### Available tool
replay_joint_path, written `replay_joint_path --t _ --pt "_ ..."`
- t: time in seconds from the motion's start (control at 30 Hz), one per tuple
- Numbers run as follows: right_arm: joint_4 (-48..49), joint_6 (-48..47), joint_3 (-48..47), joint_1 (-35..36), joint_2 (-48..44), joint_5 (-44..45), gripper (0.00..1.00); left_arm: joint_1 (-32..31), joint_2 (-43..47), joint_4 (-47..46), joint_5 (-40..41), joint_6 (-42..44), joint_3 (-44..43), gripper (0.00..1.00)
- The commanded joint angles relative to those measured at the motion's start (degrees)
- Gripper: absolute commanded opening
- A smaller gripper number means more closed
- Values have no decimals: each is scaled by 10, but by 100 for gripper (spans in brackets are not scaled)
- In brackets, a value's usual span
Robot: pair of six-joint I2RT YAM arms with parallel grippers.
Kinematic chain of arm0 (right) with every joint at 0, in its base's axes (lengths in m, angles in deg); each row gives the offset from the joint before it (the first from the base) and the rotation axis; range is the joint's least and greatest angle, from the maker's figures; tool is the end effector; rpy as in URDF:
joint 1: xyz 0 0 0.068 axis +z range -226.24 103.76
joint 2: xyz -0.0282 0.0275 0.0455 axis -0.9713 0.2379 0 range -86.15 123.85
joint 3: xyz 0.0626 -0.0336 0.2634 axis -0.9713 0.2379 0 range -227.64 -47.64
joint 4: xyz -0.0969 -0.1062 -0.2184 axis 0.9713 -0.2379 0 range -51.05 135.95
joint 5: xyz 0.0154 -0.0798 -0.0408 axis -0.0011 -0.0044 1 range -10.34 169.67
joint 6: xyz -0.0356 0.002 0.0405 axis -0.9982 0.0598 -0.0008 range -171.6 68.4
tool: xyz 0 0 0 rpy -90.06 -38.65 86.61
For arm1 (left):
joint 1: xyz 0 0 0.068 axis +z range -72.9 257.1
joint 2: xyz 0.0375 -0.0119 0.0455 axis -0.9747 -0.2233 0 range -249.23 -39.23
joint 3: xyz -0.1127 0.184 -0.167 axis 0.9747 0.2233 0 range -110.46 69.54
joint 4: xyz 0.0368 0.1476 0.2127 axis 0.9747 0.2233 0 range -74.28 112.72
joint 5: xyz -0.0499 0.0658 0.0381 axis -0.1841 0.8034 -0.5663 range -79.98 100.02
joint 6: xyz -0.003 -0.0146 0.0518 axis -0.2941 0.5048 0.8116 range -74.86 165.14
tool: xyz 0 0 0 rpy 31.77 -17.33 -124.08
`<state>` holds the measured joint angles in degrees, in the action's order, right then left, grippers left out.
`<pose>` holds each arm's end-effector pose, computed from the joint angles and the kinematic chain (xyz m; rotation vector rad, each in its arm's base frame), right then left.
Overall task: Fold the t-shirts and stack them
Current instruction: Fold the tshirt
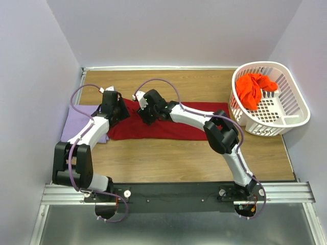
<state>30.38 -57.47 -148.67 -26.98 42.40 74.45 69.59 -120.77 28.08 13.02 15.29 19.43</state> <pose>0.3300 0.3882 0.1852 -1.1377 2.0787 0.4803 0.2982 -0.0374 0.2223 -0.4807 2.2990 -0.2627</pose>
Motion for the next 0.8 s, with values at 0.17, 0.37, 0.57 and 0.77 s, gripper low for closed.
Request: replay_joint_path --t 0.17,0.37,0.57,0.77 --pt "6 -20 -47 11 57 0 50 3 8 -8 19 8 4 58" --pt "6 -21 -48 10 65 49 38 3 5 -8 12 8 4 58" --pt "6 -22 -50 7 53 65 20 3 2 -11 5 10 4 58" --pt "6 -17 -53 2 44 59 17 3 -2 -12 4 10 5 58"
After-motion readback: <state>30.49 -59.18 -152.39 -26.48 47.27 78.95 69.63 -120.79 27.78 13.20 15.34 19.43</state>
